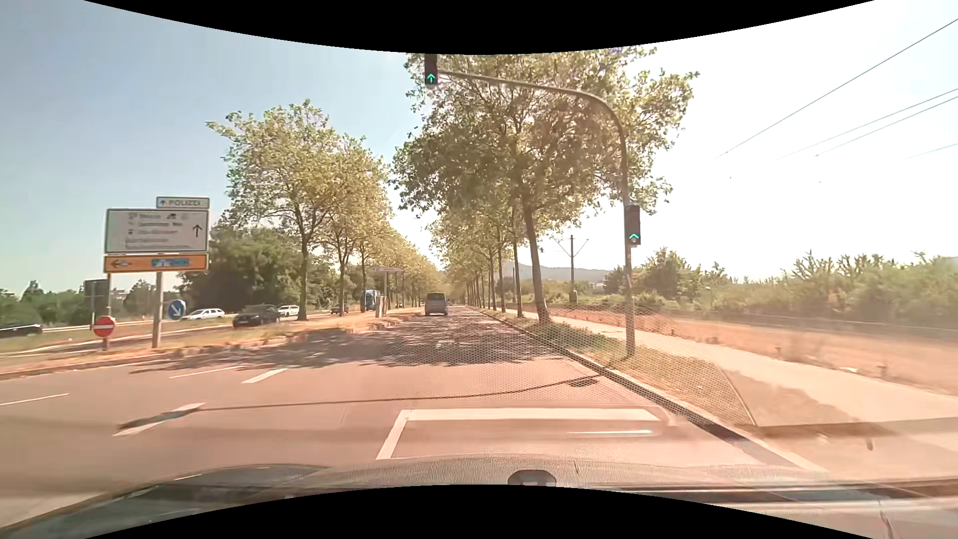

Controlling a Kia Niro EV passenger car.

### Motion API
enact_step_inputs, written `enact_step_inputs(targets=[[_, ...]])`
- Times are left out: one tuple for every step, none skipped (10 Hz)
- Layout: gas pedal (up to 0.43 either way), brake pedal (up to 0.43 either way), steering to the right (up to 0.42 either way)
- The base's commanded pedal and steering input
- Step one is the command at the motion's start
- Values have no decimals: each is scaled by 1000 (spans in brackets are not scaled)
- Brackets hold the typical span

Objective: Follow the waypoints while adhering to traffic rules and regulations

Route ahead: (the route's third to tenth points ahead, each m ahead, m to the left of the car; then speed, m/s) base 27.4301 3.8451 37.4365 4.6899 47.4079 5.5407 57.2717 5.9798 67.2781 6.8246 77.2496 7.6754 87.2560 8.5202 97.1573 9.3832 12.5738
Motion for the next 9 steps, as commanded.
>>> enact_step_inputs(targets=[[79,0,-16],[79,0,-16],[79,0,-16],[87,0,-16],[87,0,-16],[87,0,-16],[87,0,-16],[87,0,-16],[87,0,-15]])
